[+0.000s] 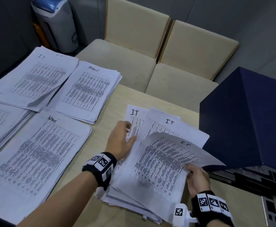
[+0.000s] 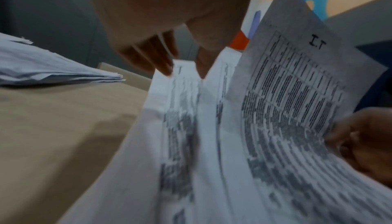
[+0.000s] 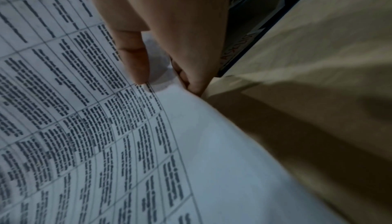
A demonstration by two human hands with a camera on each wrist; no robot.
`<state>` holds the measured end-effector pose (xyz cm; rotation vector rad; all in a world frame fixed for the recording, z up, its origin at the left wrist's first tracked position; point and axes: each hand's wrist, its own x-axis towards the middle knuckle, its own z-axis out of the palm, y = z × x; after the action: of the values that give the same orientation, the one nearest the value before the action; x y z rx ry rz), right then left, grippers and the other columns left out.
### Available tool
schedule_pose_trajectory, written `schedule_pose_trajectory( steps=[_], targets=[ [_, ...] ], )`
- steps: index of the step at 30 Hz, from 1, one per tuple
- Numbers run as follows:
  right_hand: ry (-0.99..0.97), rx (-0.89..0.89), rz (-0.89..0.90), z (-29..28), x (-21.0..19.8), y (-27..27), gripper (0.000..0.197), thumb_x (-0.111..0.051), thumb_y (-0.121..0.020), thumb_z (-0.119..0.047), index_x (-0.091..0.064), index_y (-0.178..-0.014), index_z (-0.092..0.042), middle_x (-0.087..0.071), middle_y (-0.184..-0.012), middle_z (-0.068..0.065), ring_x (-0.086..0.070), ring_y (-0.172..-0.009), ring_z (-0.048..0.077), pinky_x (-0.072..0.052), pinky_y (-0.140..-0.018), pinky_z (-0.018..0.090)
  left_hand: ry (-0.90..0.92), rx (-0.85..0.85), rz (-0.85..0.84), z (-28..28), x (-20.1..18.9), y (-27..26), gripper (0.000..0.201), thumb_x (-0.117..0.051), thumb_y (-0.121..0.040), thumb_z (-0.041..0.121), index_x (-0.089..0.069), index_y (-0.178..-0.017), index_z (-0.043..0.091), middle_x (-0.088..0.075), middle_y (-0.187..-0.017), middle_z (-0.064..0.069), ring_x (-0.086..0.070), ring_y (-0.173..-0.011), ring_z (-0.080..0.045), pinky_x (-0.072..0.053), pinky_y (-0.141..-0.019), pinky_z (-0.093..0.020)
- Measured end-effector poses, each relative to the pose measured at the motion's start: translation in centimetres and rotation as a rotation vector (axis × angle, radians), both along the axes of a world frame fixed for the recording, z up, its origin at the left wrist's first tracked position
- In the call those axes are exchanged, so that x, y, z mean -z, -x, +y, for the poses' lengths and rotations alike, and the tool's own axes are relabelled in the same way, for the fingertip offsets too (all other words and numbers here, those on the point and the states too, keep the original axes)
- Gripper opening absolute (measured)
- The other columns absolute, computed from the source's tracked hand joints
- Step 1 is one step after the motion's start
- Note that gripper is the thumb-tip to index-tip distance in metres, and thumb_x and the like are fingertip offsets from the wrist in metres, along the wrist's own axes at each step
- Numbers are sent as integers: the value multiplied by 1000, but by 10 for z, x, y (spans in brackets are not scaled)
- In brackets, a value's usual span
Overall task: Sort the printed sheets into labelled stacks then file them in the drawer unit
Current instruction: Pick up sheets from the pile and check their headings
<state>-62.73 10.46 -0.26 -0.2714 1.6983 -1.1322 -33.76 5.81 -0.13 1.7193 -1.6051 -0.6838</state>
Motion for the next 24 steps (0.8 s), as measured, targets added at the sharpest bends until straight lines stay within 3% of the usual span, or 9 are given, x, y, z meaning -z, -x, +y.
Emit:
schedule_pose_trajectory(
  steps=[3,5,6,8,12,15,18,21,24],
  targets=[
    [14,-53,-37,-3,-1,-2,22,-55,-85,18,-56,-74,-1,-57,-73,15,-58,-67,27,-48,-65,34,-263,192,223,-8,-11,8,39,-67,-93,28,-55,-127,14,-60,-111,6,-60,-99,-12,-51,-89,-31],
    [9,-64,-37,-5,-1,-3,20,-56,-85,17,-57,-74,0,-59,-68,14,-59,-66,27,-49,-64,33,-297,220,291,-13,-12,9,12,-65,-95,29,-65,-88,18,-61,-78,6,-56,-69,-10,-50,-71,-31],
    [0,-61,-23,-7,-1,-2,18,-57,-86,16,-58,-76,1,-62,-65,12,-60,-66,27,-50,-62,33,-278,219,285,-14,-11,9,25,-66,-94,29,-59,-71,20,-54,-66,6,-47,-58,-9,-44,-62,-29],
    [-24,-51,15,-9,-3,-2,13,-59,-87,14,-59,-80,3,-65,-63,13,-61,-67,28,-49,-62,36,-246,192,303,-15,-12,9,36,-72,-90,27,-50,-61,20,-47,-58,5,-38,-52,-9,-35,-57,-28],
    [13,-49,59,-12,-6,-1,19,-58,-84,19,-61,-84,0,-68,-69,13,-62,-72,29,-50,-64,35,-239,125,452,-14,-11,8,43,-79,-82,25,-44,-58,19,-41,-53,7,-34,-47,-8,-31,-53,-26],
    [57,-66,39,-11,-8,0,29,-56,-82,22,-59,-102,1,-68,-95,17,-65,-92,33,-52,-75,38,-249,43,510,-16,-8,6,52,-65,-94,38,-35,-57,19,-31,-51,8,-27,-46,-11,-25,-55,-26],
    [38,-79,0,-11,-12,2,21,-53,-85,21,-63,-99,8,-68,-98,21,-65,-88,33,-52,-74,38,-243,-66,428,-18,-2,2,50,-54,-101,35,-27,-61,19,-24,-56,5,-23,-53,-15,-22,-58,-30],
    [3,-66,17,-13,-12,6,26,-50,-84,22,-64,-102,8,-69,-97,20,-64,-84,30,-50,-71,37,-271,-94,348,-23,11,-5,40,-52,-99,22,-36,-63,14,-37,-58,-1,-34,-55,-21,-32,-58,-36],
    [18,-66,-36,-16,-14,3,25,-43,-92,20,-58,-86,2,-70,-66,1,-63,-77,22,-52,-62,24,-283,-85,429,-26,12,-5,21,-48,-99,13,-65,-89,5,-71,-85,-9,-66,-79,-30,-54,-73,-40]
  ],
)
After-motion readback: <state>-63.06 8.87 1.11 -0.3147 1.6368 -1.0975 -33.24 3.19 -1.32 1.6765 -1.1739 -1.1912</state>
